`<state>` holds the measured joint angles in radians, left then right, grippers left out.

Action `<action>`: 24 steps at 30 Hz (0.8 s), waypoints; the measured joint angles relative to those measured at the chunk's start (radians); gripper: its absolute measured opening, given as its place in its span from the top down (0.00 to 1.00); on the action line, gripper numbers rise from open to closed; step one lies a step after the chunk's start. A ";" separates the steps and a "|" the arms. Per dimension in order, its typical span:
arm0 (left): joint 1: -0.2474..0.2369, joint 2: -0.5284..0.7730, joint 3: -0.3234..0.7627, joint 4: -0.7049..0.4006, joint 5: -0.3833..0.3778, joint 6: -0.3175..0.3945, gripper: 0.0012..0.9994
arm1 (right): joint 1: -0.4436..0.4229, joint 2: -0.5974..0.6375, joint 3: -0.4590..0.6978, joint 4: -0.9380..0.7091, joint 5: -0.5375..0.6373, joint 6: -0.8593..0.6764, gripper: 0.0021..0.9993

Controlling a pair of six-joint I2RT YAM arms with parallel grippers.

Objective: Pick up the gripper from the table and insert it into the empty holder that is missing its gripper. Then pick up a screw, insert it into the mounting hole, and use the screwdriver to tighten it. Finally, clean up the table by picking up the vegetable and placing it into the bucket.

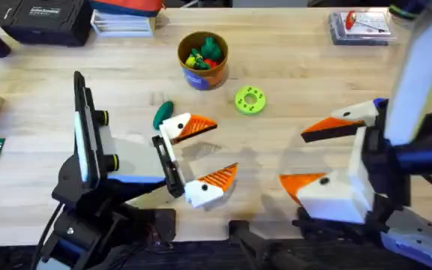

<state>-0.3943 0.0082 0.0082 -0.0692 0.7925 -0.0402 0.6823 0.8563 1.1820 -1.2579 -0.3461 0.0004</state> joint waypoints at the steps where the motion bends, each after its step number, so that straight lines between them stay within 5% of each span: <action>1: 0.000 0.000 0.000 0.000 0.000 0.001 0.14 | 0.000 -0.004 0.000 -0.003 -0.006 -0.011 0.01; 5: 0.000 0.000 0.000 0.000 0.000 0.001 0.32 | 0.000 -0.005 0.000 -0.007 -0.022 -0.039 0.01; 9: 0.000 0.000 0.000 0.000 0.000 0.006 0.95 | 0.000 -0.005 0.000 -0.008 -0.025 -0.051 0.01; 19: 0.000 0.000 0.000 0.000 0.000 0.006 0.99 | -0.018 -0.005 0.000 -0.009 -0.002 -0.008 0.01; 24: 0.000 0.000 0.000 0.000 0.000 0.006 0.99 | -0.135 0.016 0.000 0.001 0.122 0.051 0.01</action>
<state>-0.3943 0.0082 0.0082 -0.0691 0.7924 -0.0338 0.5477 0.8722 1.1816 -1.2568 -0.2240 0.0514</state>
